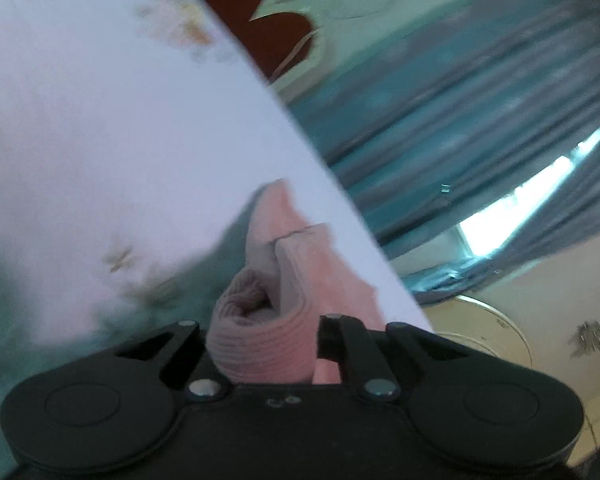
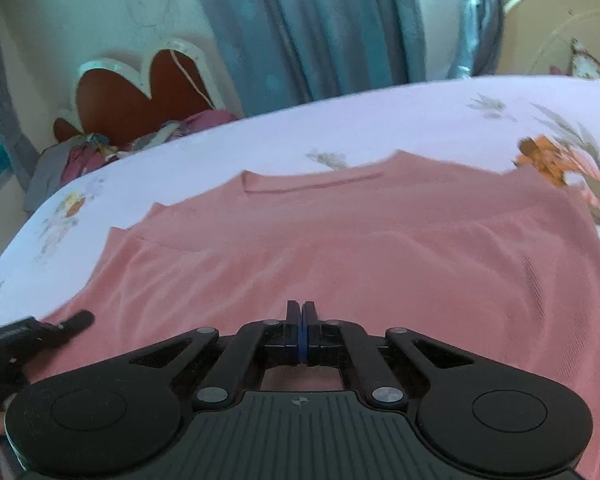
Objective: Fold small clothes
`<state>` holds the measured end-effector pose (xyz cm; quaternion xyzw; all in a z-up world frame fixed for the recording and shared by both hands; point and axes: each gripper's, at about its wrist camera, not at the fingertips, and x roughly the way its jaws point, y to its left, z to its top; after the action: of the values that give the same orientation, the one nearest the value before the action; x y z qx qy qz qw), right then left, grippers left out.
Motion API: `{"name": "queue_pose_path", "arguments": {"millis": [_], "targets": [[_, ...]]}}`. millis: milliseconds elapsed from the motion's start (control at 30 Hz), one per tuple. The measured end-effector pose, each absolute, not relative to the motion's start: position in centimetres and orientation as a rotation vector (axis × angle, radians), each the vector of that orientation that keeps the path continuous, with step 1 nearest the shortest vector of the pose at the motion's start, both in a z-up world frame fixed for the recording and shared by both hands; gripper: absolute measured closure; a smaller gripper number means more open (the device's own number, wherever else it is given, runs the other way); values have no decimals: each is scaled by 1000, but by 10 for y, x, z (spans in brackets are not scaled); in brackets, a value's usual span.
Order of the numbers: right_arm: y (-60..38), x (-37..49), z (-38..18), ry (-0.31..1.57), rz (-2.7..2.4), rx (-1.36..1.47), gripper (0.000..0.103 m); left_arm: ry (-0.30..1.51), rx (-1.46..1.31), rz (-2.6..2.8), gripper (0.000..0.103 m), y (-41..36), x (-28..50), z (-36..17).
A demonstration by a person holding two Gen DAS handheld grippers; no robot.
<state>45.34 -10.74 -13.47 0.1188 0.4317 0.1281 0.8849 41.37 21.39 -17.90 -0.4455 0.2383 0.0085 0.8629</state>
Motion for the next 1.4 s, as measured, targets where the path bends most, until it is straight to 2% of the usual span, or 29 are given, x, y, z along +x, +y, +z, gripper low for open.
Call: {"name": "queue_pose_path", "arguments": {"millis": [200, 333, 467, 567, 733, 767, 833, 867, 933, 1033, 1067, 1133, 1167, 1400], "targets": [[-102, 466, -169, 954, 288, 219, 103, 584, -903, 61, 94, 211, 422, -185], [-115, 466, -174, 953, 315, 281, 103, 532, -786, -5, 94, 191, 423, -148], [-132, 471, -174, 969, 377, 355, 103, 501, -559, -153, 94, 120, 434, -92], [-171, 466, -162, 907, 362, 475, 103, 530, -417, -271, 94, 48, 445, -63], [-298, 449, -139, 814, 230, 606, 103, 614, -262, -421, 94, -76, 453, -55], [-323, 445, -136, 806, 206, 624, 103, 657, -241, -447, 93, -105, 455, -64], [-369, 439, -133, 799, 178, 657, 103, 785, -212, -533, 69, -152, 461, -87], [-385, 437, -132, 804, 168, 656, 81, 825, -180, -556, 62, -168, 458, -93], [-413, 429, -130, 796, 125, 652, 29, 788, -171, -580, 64, -170, 444, -92], [-441, 414, -122, 753, 168, 678, 32, 754, -223, -513, 68, -131, 444, -84], [-444, 413, -123, 763, 199, 696, 40, 730, -206, -460, 70, -112, 445, -81], [-436, 413, -129, 808, 282, 716, 45, 736, -194, -379, 75, -85, 456, -81], [-427, 414, -131, 825, 310, 697, 47, 749, -201, -347, 81, -69, 461, -85], [-374, 422, -151, 933, 376, 598, 51, 866, -176, -316, 84, -40, 477, -118]]}}
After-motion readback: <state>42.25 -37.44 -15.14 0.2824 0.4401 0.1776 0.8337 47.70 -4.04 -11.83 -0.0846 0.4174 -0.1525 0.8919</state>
